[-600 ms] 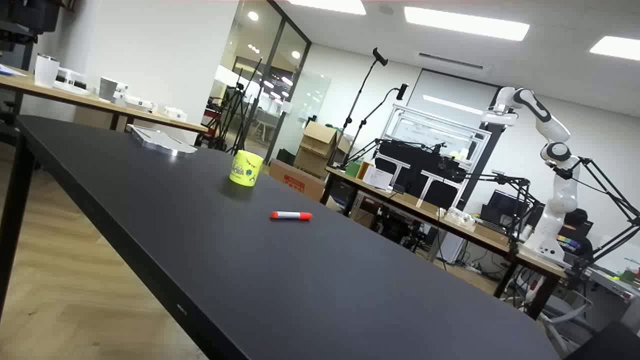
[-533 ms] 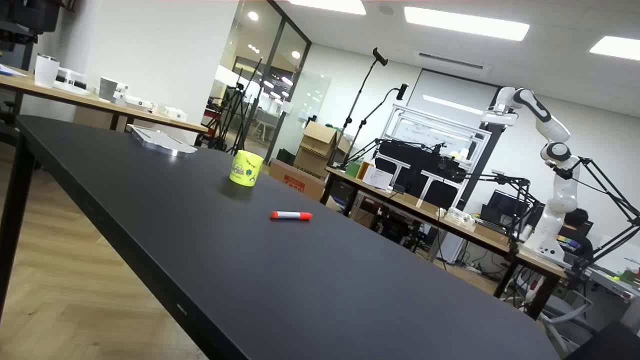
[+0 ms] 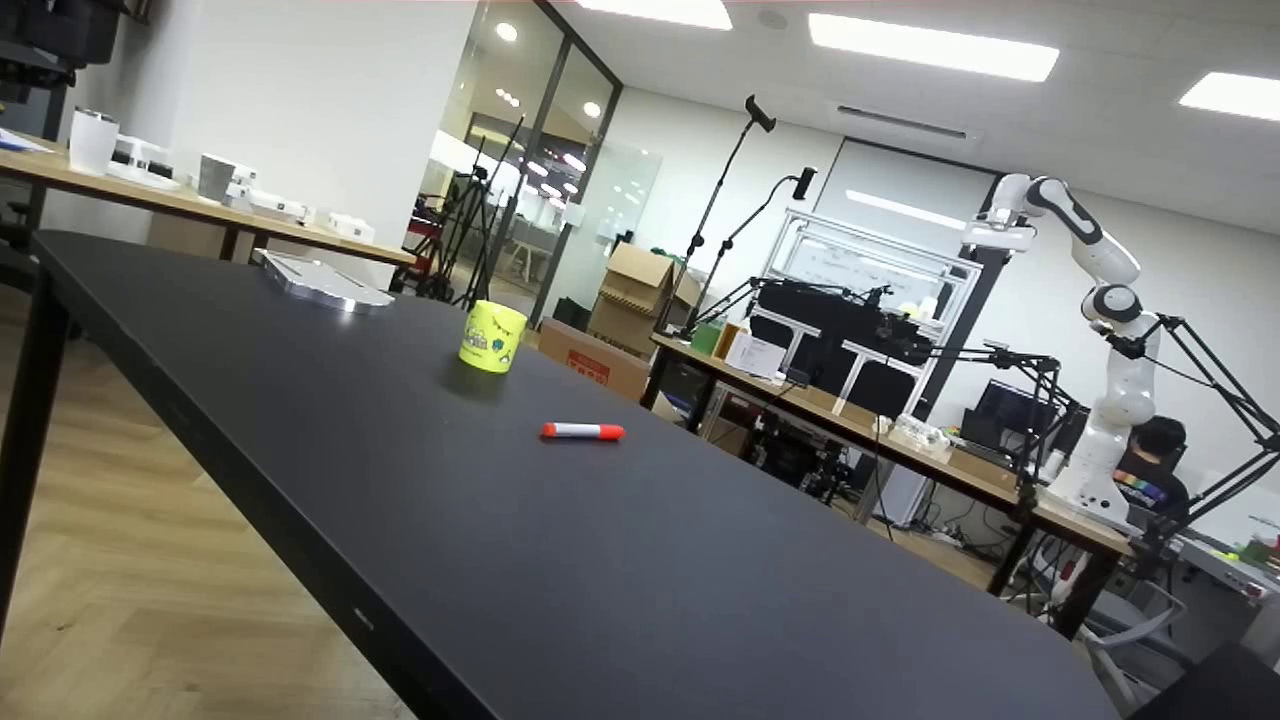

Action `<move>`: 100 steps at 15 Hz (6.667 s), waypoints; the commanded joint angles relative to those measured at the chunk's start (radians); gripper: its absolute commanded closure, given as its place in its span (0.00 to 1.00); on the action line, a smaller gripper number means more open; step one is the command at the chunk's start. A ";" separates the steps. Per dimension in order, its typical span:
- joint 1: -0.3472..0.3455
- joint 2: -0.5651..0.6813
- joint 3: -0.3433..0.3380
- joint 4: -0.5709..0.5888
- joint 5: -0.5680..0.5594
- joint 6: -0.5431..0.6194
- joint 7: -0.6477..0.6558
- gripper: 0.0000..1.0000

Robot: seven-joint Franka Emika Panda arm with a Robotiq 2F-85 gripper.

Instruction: Place the orange marker inside the yellow mug

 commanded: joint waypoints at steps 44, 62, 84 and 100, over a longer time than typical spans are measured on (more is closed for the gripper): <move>-0.233 0.552 -0.288 0.391 -0.050 0.750 0.006 0.00; -0.212 1.063 -0.295 0.958 -0.060 0.754 0.019 0.00; -0.191 1.244 -0.291 0.868 -0.014 0.808 0.002 0.00; -0.205 1.382 -0.254 0.912 0.036 0.913 -0.025 0.00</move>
